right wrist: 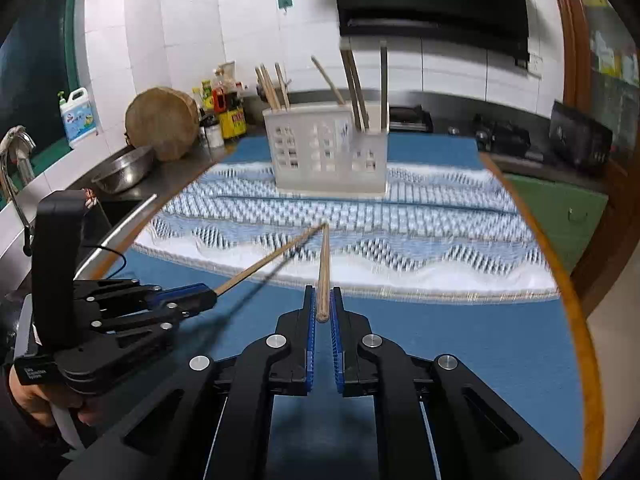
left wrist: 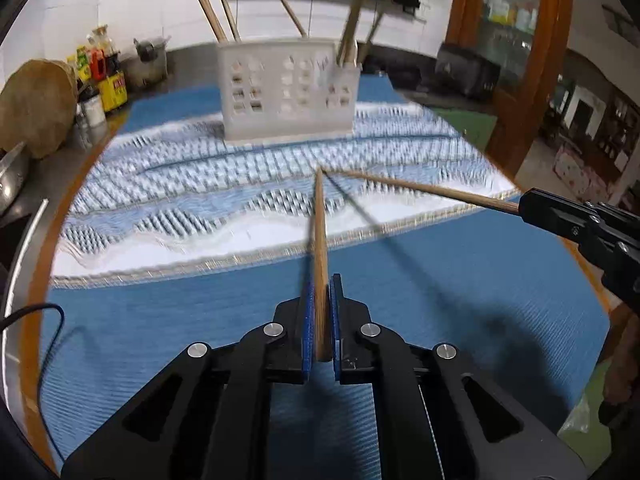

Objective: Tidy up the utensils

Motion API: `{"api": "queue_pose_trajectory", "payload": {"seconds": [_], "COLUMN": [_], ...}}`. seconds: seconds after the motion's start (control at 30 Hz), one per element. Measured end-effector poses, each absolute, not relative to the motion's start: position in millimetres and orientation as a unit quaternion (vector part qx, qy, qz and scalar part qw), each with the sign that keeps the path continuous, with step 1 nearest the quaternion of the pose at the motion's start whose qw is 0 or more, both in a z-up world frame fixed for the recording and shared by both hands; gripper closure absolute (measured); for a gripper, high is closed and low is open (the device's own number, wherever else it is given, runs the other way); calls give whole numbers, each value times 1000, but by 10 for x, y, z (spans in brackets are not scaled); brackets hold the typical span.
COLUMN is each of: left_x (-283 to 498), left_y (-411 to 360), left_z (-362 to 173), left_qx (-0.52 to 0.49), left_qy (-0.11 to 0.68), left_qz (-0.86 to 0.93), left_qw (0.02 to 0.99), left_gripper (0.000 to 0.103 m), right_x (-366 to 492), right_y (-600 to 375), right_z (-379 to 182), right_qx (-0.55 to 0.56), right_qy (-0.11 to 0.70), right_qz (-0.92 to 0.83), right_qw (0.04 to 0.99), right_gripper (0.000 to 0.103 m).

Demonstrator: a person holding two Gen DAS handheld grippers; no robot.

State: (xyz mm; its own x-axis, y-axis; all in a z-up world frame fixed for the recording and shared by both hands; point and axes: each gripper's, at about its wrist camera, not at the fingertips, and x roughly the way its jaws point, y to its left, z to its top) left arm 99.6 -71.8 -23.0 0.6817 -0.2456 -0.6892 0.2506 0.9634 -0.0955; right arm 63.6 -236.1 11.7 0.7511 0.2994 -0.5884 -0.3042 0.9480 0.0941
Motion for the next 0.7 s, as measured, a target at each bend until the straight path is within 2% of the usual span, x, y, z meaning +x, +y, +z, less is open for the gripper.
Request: {"api": "queue_pose_trajectory", "payload": {"seconds": [0.4, 0.7], "left_x": [1305, 1780], "left_y": [-463, -397], "left_z": [526, 972], "left_qx": [-10, -7], "left_qy": [313, 293], "left_qz": [-148, -152], "left_qw": [938, 944], "left_gripper": [97, 97], "right_x": [1079, 1648], "right_y": [-2433, -2484], "right_z": [1068, 1622], "right_qx": [-32, -48], "right_qy": [255, 242], "right_qz": [184, 179], "right_qw": [949, 952], "right_gripper": [96, 96]}}
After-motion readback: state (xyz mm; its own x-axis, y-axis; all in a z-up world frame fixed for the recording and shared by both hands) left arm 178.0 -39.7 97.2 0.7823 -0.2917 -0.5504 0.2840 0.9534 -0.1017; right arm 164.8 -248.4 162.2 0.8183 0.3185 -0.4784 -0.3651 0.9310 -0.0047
